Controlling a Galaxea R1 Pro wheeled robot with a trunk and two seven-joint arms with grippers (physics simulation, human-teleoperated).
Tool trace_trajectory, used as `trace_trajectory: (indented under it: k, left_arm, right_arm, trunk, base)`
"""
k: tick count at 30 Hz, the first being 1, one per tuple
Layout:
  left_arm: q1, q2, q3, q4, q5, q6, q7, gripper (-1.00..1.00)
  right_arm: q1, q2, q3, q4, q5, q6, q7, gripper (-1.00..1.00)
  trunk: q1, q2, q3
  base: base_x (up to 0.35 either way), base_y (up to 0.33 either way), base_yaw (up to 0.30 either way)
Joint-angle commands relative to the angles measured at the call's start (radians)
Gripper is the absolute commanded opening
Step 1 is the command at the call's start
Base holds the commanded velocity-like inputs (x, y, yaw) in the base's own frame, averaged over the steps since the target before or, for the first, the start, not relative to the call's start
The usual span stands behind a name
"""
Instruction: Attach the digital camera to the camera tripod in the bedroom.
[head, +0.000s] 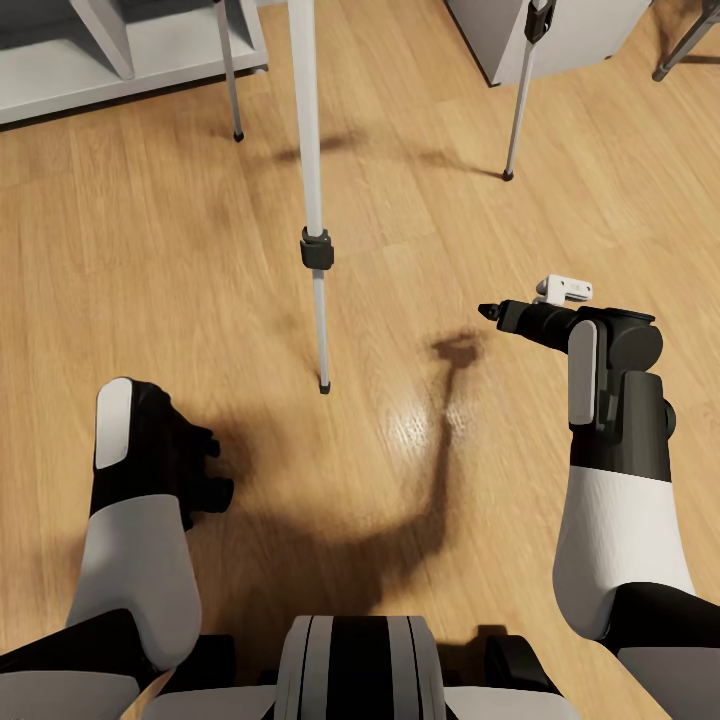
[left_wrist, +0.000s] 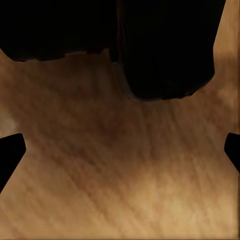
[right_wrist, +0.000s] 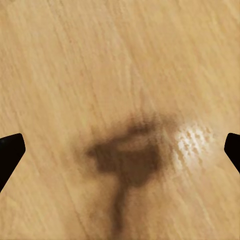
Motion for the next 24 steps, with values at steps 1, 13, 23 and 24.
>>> trace_trajectory:
  k: [1,13,23,24]
  left_arm:
    - [-0.001,0.0,0.007,0.001,0.0,-0.001,0.001,1.0]
    - [-0.01,0.013,0.039,0.049,-0.007,-0.004,-0.002,1.0]
    - [-0.022,0.021,0.046,0.09,-0.009,-0.005,-0.026,1.0]
    - [-0.023,0.021,0.047,0.095,-0.009,-0.005,-0.029,1.0]
  right_arm:
    - [-0.001,0.001,-0.002,-0.001,-0.004,0.004,0.001,1.0]
    - [-0.001,0.001,-0.002,-0.001,-0.004,0.004,0.001,1.0]
    - [-0.001,0.001,-0.002,-0.001,-0.004,0.004,0.001,1.0]
    - [-0.001,0.001,-0.002,-0.001,-0.004,0.004,0.001,1.0]
  trunk:
    - [0.0,0.0,-0.001]
    - [0.0,0.0,-0.001]
    - [0.0,0.0,-0.001]
    - [0.0,0.0,-0.001]
  base:
    - [0.0,0.0,0.0]
    - [0.0,0.0,0.0]
    - [0.0,0.0,0.0]
    - [0.0,0.0,0.0]
